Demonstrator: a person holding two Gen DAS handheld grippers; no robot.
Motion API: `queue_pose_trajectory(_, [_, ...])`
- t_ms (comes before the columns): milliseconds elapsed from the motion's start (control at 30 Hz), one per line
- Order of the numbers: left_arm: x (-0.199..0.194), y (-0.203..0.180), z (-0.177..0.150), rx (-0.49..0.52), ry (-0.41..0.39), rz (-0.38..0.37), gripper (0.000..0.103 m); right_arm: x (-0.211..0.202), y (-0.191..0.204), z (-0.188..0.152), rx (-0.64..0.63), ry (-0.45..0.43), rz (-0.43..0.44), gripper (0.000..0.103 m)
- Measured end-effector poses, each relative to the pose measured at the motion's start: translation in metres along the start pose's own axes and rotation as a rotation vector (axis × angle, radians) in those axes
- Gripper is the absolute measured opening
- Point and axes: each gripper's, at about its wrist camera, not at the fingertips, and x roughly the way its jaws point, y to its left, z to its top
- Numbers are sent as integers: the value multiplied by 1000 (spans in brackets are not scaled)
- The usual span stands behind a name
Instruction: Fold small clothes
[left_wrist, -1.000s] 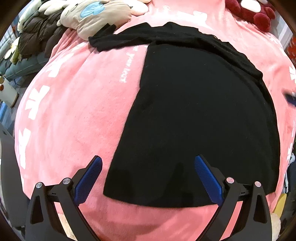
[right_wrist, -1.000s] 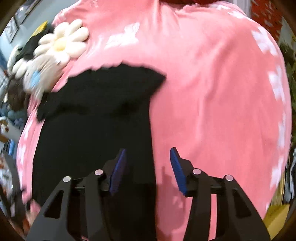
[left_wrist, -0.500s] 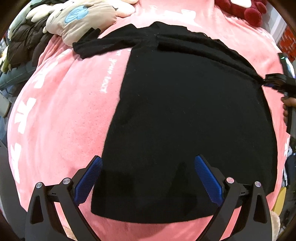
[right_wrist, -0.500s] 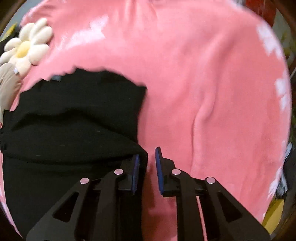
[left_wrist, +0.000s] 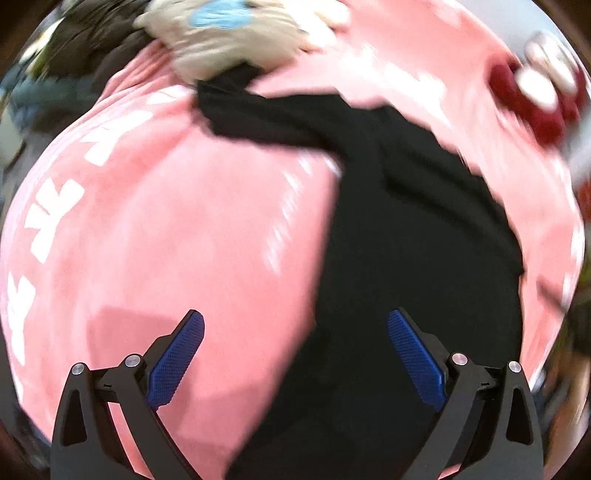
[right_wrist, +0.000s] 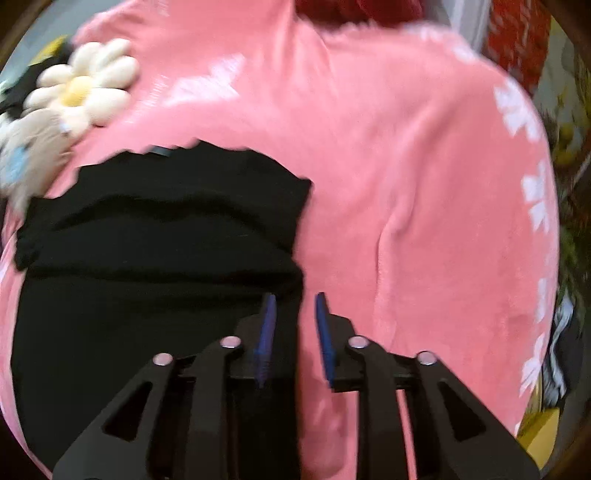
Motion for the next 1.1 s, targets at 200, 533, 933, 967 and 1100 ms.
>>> queue_pose_trajectory(200, [33,41,92,-264,-22,-61,98,-32,47,-60,-58,12,119,54])
queue_pose_trajectory(533, [119,106,154,-709,-18,-171,88,-46,75,-108,-93,84,188,57])
queue_pose_trajectory(933, [-21,-121,196,2,-390,-269,3,-42,62,-105,-84,57,165,65])
queue_pose_trajectory(967, [-27,-151,188,84,-388,-299,4,-42,58,-105,-73,57,156,65])
queue_pose_trajectory(1100, [-13,-284,99,484,-219,-354,72,-40,34,-102,-19,66,123,66])
